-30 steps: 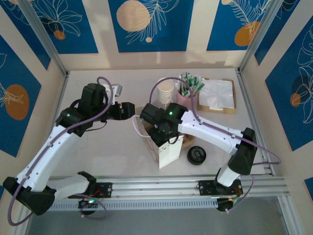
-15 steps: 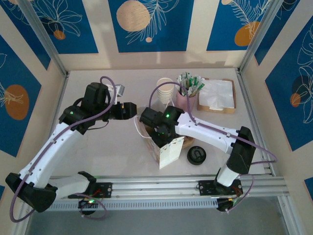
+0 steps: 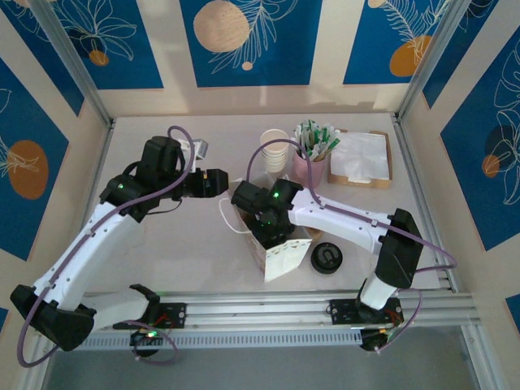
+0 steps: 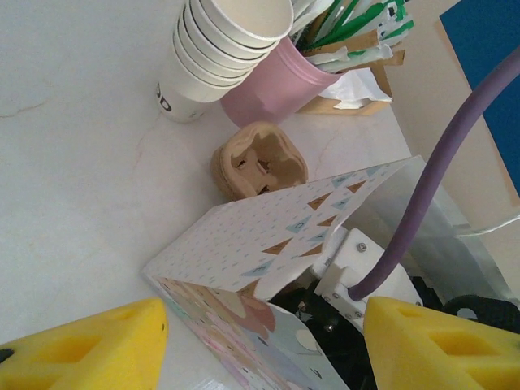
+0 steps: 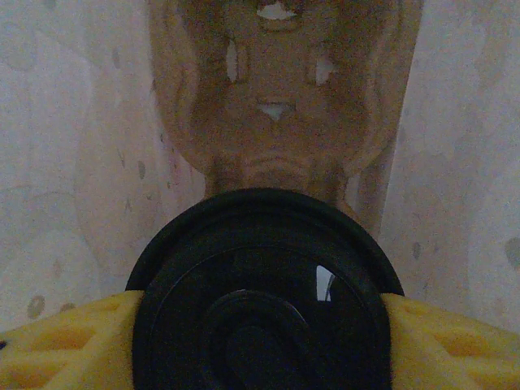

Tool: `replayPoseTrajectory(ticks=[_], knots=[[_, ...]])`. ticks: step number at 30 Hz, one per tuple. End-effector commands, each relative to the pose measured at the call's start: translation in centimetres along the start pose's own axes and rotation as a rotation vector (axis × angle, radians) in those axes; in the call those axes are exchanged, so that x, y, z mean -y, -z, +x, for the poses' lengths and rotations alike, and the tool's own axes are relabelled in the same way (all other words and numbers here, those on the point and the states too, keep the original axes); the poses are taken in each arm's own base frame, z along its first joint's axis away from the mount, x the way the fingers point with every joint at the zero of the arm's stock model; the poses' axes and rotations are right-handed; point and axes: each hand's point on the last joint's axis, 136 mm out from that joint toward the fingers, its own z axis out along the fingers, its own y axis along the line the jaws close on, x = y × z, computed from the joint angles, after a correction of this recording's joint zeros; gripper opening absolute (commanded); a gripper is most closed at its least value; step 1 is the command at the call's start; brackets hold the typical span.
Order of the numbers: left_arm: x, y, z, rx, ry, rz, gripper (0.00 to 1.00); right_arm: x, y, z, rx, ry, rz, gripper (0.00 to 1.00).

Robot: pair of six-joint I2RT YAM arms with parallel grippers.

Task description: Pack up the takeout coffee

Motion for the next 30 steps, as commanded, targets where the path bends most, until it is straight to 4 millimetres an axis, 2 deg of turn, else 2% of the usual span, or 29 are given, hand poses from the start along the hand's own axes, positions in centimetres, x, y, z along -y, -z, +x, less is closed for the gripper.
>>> replayPoseTrajectory(ticks=[1, 8, 13, 20, 30], knots=[[0.0, -0.2, -0.2, 0.002, 0.008, 0.018, 0.65, 0.1, -0.9, 1.3, -0.045, -0.004, 0.032, 0.32], [0.0, -0.2, -0.4, 0.002, 0.007, 0.014, 0.65, 0.5, 3.3, -0.6, 0.119, 0.019, 0.048, 0.32], [0.0, -0.6, 0.0, -0.019, 0.013, 0.02, 0.65, 1.1, 4.6, -1.0, 0.187, 0.041, 0.078, 0.32], [0.0, -1.0, 0.2, -0.035, 0.015, 0.031, 0.65, 1.5, 2.2, -0.6, 0.173, 0.049, 0.089, 0.32], [-0.1, -1.9, 0.8, -0.076, 0.02, 0.041, 0.65, 0.4, -0.5, 0.7, 0.09, 0.074, 0.08, 0.32]])
